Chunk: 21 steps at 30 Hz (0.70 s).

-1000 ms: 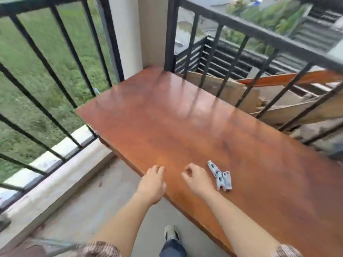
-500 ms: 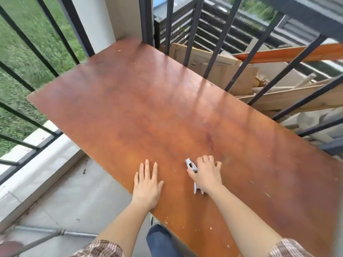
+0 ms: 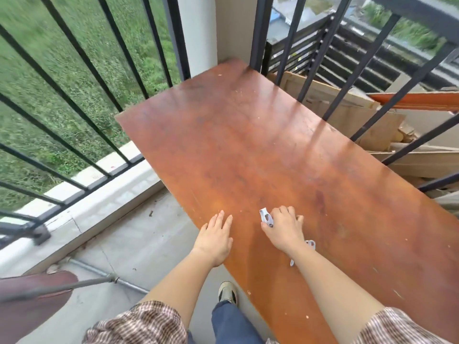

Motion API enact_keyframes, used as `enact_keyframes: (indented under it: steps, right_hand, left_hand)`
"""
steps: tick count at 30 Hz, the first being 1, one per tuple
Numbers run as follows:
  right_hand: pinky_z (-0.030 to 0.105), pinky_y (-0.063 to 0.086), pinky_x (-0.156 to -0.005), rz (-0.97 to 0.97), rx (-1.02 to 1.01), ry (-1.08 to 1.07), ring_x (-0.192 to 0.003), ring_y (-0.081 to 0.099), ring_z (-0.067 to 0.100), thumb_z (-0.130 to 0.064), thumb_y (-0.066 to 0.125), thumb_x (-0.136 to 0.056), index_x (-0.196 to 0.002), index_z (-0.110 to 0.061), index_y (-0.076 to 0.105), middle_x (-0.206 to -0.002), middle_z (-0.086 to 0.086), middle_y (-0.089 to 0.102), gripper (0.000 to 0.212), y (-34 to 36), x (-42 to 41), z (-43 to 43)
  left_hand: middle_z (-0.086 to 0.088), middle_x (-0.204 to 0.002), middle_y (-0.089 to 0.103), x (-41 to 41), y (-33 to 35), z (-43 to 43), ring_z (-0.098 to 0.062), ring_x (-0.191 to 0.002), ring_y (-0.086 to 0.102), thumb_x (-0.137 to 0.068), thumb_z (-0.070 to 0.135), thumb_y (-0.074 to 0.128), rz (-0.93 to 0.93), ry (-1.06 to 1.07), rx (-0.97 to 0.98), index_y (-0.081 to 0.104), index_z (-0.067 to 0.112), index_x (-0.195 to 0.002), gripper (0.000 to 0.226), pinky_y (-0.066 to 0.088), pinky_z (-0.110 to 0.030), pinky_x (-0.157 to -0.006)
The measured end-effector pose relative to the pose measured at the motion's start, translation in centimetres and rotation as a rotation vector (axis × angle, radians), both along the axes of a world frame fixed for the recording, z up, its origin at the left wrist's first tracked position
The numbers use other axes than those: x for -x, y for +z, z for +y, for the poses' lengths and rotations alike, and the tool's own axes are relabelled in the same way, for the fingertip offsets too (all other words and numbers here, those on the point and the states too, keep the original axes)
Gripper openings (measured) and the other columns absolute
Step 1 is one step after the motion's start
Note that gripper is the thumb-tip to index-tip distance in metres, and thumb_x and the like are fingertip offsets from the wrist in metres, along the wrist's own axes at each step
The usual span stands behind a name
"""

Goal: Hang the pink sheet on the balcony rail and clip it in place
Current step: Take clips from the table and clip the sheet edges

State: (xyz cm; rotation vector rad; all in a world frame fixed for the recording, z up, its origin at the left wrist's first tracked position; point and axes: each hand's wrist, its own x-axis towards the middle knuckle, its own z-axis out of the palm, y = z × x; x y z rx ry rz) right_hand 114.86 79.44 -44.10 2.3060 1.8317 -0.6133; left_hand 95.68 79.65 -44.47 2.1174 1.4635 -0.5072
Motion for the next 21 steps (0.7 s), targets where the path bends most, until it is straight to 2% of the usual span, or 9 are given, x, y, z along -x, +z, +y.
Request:
enact_keyframes:
  steps: [2, 6, 8, 12, 17, 19, 21]
  right_hand:
    - [0.039, 0.033, -0.092, 0.065, -0.012, 0.056, -0.117, 0.041, 0.024, -0.04, 0.046, -0.093, -0.1, -0.016, 0.054, -0.115, 0.003, 0.055, 0.027, 0.7, 2.5, 0.9]
    - [0.036, 0.036, -0.069, 0.322, 0.041, 0.121, -0.091, 0.054, 0.034, -0.038, 0.046, -0.094, -0.085, -0.015, 0.039, -0.092, 0.011, 0.06, 0.026, 2.1, 9.6, 2.1]
    - [0.035, 0.033, -0.064, 0.383, 0.066, 0.192, -0.089, 0.058, 0.038, -0.04, 0.046, -0.094, -0.086, -0.016, 0.036, -0.091, 0.016, 0.062, 0.027, 2.5, 13.4, 2.5]
    - [0.036, 0.035, -0.069, 0.425, 0.075, 0.363, -0.098, 0.058, 0.04, -0.034, 0.05, -0.092, -0.086, -0.016, 0.036, -0.1, 0.021, 0.064, 0.023, 3.8, 22.6, 2.7]
    - [0.037, 0.04, -0.079, 0.461, 0.114, 0.526, -0.106, 0.055, 0.036, -0.032, 0.051, -0.091, -0.091, -0.015, 0.046, -0.106, 0.016, 0.064, 0.018, 5.1, 34.5, 1.5]
    - [0.036, 0.041, -0.08, 0.495, 0.138, 0.549, -0.104, 0.053, 0.035, -0.032, 0.051, -0.091, -0.095, -0.013, 0.051, -0.106, 0.016, 0.064, 0.02, 5.2, 38.8, 0.8]
    - [0.035, 0.04, -0.075, 0.533, 0.156, 0.559, -0.095, 0.052, 0.032, -0.033, 0.052, -0.091, -0.091, -0.015, 0.049, -0.103, 0.014, 0.065, 0.018, 5.0, 42.7, 0.2]
  left_hand:
    - [-0.009, -0.16, -0.003, 2.8, 0.6, -0.5, -0.026, -0.147, 0.004, -0.101, 0.033, 0.029, -0.004, 0.062, -0.01, 0.003, 0.017, -0.152, 0.06, 0.017, -0.041, -0.116]
    - [-0.012, -0.159, 0.006, 9.5, 2.0, -1.4, -0.029, -0.143, 0.015, -0.1, 0.032, 0.032, 0.05, 0.181, -0.092, 0.013, 0.015, -0.15, 0.057, 0.025, -0.042, -0.111]
    - [-0.013, -0.159, 0.006, 13.2, 3.1, -2.0, -0.029, -0.142, 0.016, -0.099, 0.031, 0.032, 0.078, 0.248, -0.117, 0.018, 0.015, -0.149, 0.054, 0.026, -0.042, -0.111]
    - [-0.014, -0.158, 0.008, 21.9, 5.4, -3.6, -0.03, -0.143, 0.014, -0.098, 0.027, 0.034, 0.136, 0.364, -0.184, 0.026, 0.014, -0.146, 0.05, 0.023, -0.044, -0.111]
    - [-0.013, -0.157, 0.013, 33.2, 7.3, -6.6, -0.03, -0.142, 0.019, -0.096, 0.025, 0.036, 0.295, 0.402, -0.276, 0.032, 0.011, -0.142, 0.049, 0.021, -0.043, -0.112]
    - [-0.015, -0.156, 0.016, 37.2, 8.0, -7.5, -0.03, -0.141, 0.02, -0.093, 0.023, 0.04, 0.378, 0.367, -0.286, 0.036, 0.009, -0.139, 0.048, 0.02, -0.043, -0.111]
    - [-0.017, -0.151, 0.026, 41.0, 8.4, -8.3, -0.031, -0.138, 0.025, -0.091, 0.023, 0.045, 0.463, 0.298, -0.281, 0.044, 0.008, -0.134, 0.046, 0.022, -0.044, -0.111]
